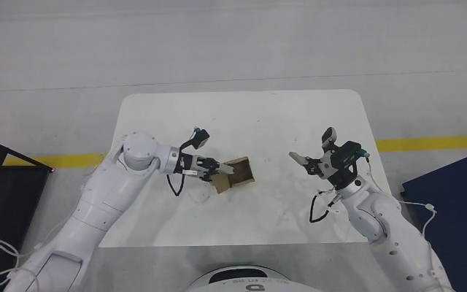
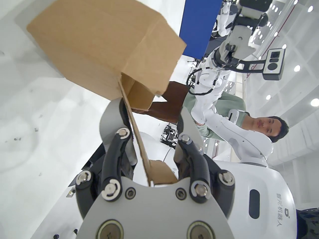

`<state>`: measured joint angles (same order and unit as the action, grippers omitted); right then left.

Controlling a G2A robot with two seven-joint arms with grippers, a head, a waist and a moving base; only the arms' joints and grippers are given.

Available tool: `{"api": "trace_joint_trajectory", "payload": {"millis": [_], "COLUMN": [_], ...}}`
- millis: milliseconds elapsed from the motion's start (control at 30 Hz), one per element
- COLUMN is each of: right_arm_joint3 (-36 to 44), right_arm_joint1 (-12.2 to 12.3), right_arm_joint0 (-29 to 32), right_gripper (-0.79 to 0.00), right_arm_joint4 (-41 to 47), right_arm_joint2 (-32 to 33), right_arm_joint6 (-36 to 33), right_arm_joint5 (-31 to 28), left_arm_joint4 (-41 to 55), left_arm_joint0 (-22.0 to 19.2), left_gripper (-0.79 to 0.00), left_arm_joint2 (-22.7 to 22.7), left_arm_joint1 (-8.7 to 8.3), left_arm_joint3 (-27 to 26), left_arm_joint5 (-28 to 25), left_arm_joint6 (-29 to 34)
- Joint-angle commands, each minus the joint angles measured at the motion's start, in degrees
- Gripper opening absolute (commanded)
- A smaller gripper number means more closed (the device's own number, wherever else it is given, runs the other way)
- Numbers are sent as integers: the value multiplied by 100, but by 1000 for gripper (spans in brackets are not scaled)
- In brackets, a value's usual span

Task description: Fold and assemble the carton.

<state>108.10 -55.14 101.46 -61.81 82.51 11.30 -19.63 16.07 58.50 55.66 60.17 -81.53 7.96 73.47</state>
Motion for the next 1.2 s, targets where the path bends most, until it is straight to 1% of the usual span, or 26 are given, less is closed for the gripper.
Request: {"api": "trace_joint_trajectory", "payload": {"millis": [0,100,200,300,433,567,633,733,833,867,900,933,967,1000,1033,1133,1167], "right_arm_joint3": [0,0,0,0,0,0,0,0,0,0,0,0,0,0,0,0,0], "right_arm_joint1": [0,0,0,0,0,0,0,0,0,0,0,0,0,0,0,0,0], "right_arm_joint0": [0,0,0,0,0,0,0,0,0,0,0,0,0,0,0,0,0], "right_gripper": [0,0,0,0,0,0,0,0,0,0,0,0,0,0,0,0,0], "right_arm_joint4": [0,0,0,0,0,0,0,0,0,0,0,0,0,0,0,0,0], "right_arm_joint2": [0,0,0,0,0,0,0,0,0,0,0,0,0,0,0,0,0], "right_arm_joint6": [0,0,0,0,0,0,0,0,0,0,0,0,0,0,0,0,0], "right_arm_joint5": [0,0,0,0,0,0,0,0,0,0,0,0,0,0,0,0,0], "left_arm_joint4": [-68,-214,-393,-469,-653,-741,-777,-813,-832,-840,-852,-854,-851,-858,-860,-847,-845], "left_arm_joint0": [24,142,366,696,1223,1625,1704,1716,1680,1667,1654,1640,1629,1621,1597,1560,1549], "left_gripper": [0,0,0,0,0,0,0,0,-151,-188,-194,-262,-296,-311,-305,-326,-345], "left_arm_joint2": [96,310,608,963,1358,1506,1510,1460,1412,1402,1387,1376,1363,1351,1333,1296,1287], "left_arm_joint1": [-27,-93,-186,-281,-384,-429,-433,-425,-417,-415,-414,-413,-411,-410,-407,-401,-399], "left_arm_joint3": [-81,-272,-560,-856,-1173,-1296,-1318,-1343,-1322,-1305,-1284,-1266,-1238,-1218,-1198,-1162,-1153], "left_arm_joint5": [-116,-253,-317,-395,-693,-937,-988,-1014,-1016,-1017,-1013,-1018,-1021,-1008,-995,-990,-991], "left_arm_joint6": [-108,-268,-442,-625,-963,-1202,-1309,-1422,-1477,-1492,-1488,-1490,-1491,-1483,-1481,-1488,-1490]}}
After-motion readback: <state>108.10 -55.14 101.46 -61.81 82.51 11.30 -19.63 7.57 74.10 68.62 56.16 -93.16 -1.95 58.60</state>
